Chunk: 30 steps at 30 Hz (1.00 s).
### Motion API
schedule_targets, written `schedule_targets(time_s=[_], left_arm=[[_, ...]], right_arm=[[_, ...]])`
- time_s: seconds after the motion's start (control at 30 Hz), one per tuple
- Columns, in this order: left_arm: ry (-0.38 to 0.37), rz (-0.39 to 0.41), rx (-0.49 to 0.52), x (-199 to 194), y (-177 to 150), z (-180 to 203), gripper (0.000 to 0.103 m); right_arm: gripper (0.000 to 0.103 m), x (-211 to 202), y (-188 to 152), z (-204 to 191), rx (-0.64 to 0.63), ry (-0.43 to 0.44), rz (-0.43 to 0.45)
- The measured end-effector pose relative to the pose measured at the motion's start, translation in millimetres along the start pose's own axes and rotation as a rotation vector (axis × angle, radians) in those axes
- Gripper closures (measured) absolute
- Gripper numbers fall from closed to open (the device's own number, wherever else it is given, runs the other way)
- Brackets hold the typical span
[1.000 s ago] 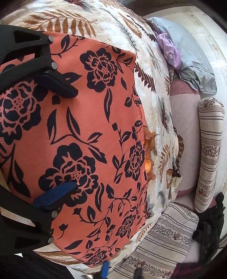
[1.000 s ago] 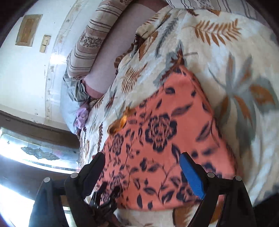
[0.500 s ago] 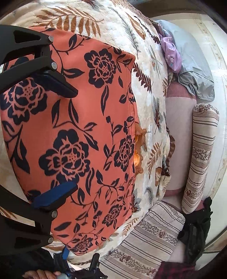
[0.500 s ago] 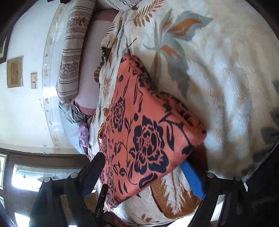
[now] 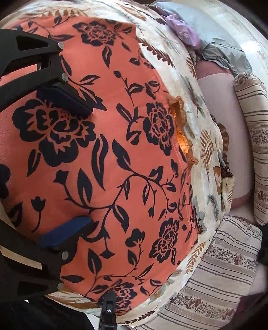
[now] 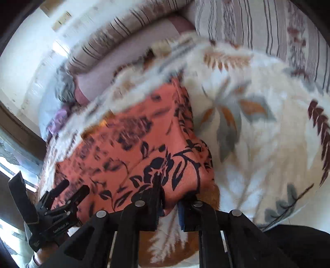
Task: Fold small clothes
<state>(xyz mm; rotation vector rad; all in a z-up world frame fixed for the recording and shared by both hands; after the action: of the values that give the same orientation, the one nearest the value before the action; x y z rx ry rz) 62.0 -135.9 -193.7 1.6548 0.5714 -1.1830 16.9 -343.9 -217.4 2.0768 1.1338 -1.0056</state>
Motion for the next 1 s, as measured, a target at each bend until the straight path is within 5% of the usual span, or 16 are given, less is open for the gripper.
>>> schedule_targets(time_s=[0.07,0.1,0.13,0.2,0.4,0.6,0.67,0.7,0.73,0.87,1.0], left_arm=[[-0.012,0.005,0.013,-1.8,-2.5,-1.3,0.002],[-0.021,0.013,0.016,-3.0,-3.1,-1.8,0.002],[-0.026,0.019,0.021,-2.9,-4.2,-2.0,0.002],[-0.029,0.04,0.031,-3.0,-5.8,-0.6,0.002],[-0.051,0.049,0.038,-2.1,-5.2,-0.8,0.0],[-0.053,0.041,0.043,-1.4,-3.2,0.0,0.0],[-0.062,0.036,0.042,-1.0,-3.0,-0.3,0.0],[-0.065,0.038,0.042,-1.2,-2.9,-0.3,0.0],[-0.065,0.038,0.043,-0.8,-2.7,0.0,0.0],[-0.072,0.032,0.041,-0.3,-2.4,0.3,0.0],[-0.071,0.021,0.04,0.8,-1.2,-0.5,0.0]], right_arm=[[0.065,-22.4,3.9,14.8,0.121,0.119,0.026],[0.039,-35.9,7.3,19.4,0.138,0.108,0.052],[0.027,-53.1,13.9,20.2,0.137,0.108,0.109],[0.018,-80.7,31.2,15.5,0.107,0.122,0.195],[0.018,-50.2,113.0,-18.6,-0.007,0.171,0.062],[0.024,21.6,185.8,-19.4,-0.038,-0.075,-0.063],[0.046,30.7,187.3,-30.3,-0.102,-0.129,-0.078],[0.085,31.9,184.4,-39.3,-0.153,-0.164,-0.098],[0.091,26.4,182.7,-47.9,-0.191,-0.224,-0.078],[0.092,-11.6,181.5,-82.5,-0.329,-0.432,0.136],[0.074,39.9,185.2,-34.5,-0.249,-0.526,-0.001]])
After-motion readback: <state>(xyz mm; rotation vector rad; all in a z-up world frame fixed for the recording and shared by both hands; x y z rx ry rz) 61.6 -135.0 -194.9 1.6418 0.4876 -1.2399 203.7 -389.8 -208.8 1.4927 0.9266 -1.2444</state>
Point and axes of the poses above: each gripper's, at about its wrist camera, not at the fingertips, and x roughly the way its jaws point, z to its right, y to its top, the point moved 9 cm from there along x, roughly the way its jaws point, and after that the axes turned 12 degrees about -z, right-handed, at the moved point
